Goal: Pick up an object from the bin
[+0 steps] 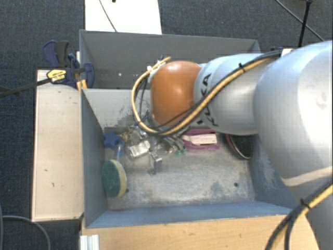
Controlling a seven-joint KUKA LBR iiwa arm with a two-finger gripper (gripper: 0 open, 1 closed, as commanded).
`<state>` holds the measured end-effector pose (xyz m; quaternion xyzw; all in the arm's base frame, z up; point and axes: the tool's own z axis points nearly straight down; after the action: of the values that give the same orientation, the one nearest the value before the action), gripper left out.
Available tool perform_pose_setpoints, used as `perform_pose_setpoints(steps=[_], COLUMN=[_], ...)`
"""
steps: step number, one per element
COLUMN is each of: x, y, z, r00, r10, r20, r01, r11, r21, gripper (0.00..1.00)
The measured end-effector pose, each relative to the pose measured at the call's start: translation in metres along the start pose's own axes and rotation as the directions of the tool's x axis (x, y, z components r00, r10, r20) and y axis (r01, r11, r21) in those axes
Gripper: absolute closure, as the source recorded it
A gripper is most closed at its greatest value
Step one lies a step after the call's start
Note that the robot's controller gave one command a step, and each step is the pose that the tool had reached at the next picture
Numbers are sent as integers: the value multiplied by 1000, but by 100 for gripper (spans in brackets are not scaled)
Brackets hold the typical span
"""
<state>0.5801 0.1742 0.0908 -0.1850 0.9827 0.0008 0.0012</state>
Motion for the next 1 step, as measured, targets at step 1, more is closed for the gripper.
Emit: perform_pose_setpoints(steps=[1], x=[0], y=[0], z=[0], r00=[1000], r10=[3], r20=[0], r01=[-3], r11=[1000], r21=[0], gripper=[100])
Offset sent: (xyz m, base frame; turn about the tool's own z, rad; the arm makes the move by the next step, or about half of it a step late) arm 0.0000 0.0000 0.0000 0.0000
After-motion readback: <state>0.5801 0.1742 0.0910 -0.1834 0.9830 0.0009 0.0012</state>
